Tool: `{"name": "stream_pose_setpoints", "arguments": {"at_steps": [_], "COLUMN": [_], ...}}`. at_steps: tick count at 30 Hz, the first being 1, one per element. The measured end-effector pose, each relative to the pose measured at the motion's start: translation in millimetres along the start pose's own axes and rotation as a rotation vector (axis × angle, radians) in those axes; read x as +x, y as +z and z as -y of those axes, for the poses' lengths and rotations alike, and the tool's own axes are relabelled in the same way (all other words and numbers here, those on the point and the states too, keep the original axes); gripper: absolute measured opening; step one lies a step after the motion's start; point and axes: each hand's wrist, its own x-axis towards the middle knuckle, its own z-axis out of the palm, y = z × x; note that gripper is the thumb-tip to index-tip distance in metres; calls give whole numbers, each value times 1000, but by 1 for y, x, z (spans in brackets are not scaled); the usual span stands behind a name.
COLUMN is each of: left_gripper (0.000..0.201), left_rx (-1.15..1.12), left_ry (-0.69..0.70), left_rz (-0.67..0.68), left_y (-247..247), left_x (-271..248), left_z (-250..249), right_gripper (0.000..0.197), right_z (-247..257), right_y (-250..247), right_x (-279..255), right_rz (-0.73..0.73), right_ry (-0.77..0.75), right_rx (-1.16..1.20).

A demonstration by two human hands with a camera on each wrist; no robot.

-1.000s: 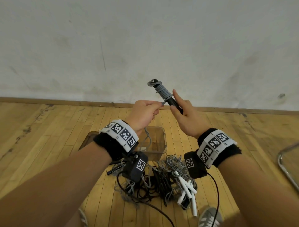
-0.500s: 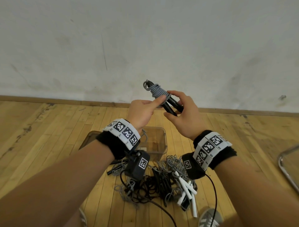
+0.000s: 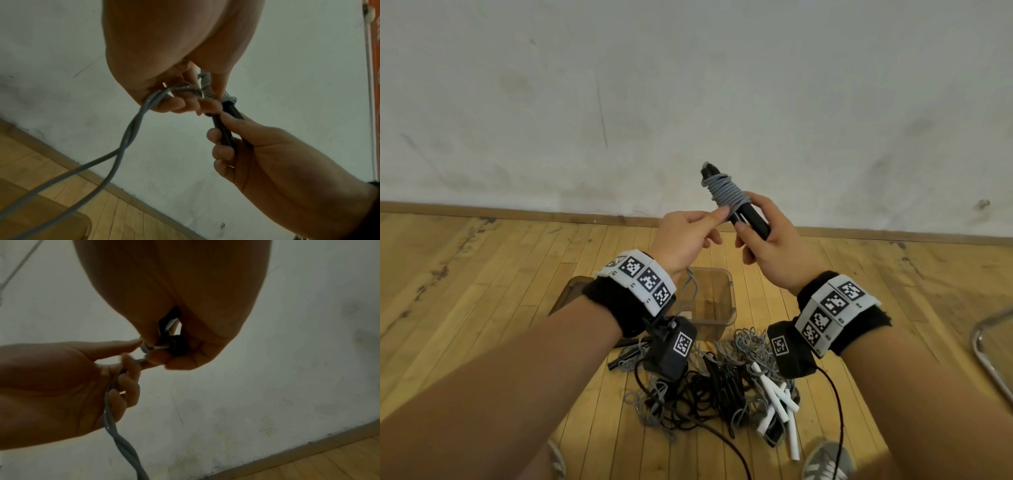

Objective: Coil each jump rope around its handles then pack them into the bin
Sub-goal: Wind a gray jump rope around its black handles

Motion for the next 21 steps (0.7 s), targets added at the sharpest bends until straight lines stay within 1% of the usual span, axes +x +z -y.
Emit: {"name": "stream_pose_setpoints", "arguments": {"at_steps": [2,4,7,11,13,15,17,19,21], "left_gripper": [23,23,27,43,48,50,48,44,42], "left_rx": [-39,-57,-71,-71,-79,-56,-26,-13,-10], "left_ry": [-28,-44,-53,-62,-65,-61,-58,-47,-33], "left_rz": [21,31,26,32,24,3,-33,-63,-80], "left_y": [1,2,2,5,4,3,2,1,-1], "left_x": [0,1,0,-4,-4,-4,-4,-4,-2], "left_z": [-1,-1,-1,-5,-7,-8,-7,-4,-1], "right_gripper": [44,45,46,44,42,41,43,44,44], "right_z": [-2,-6,-10,-9,-5,1,3,4,3], "right_y": [-3,-6,-6,-3,-1,1,3,5,5], "right_x": [2,2,1,0,-2,-5,-7,-7,-7], "right_rz": [-71,-80,-62,-60,-29,21,53,58,62], "right_ry": [-4,-17,-43,-61,-58,-32,-34,-74,-92], "right_rx": [-63,-146,-298,-433,-441,-362,-306,-325,-287]}}
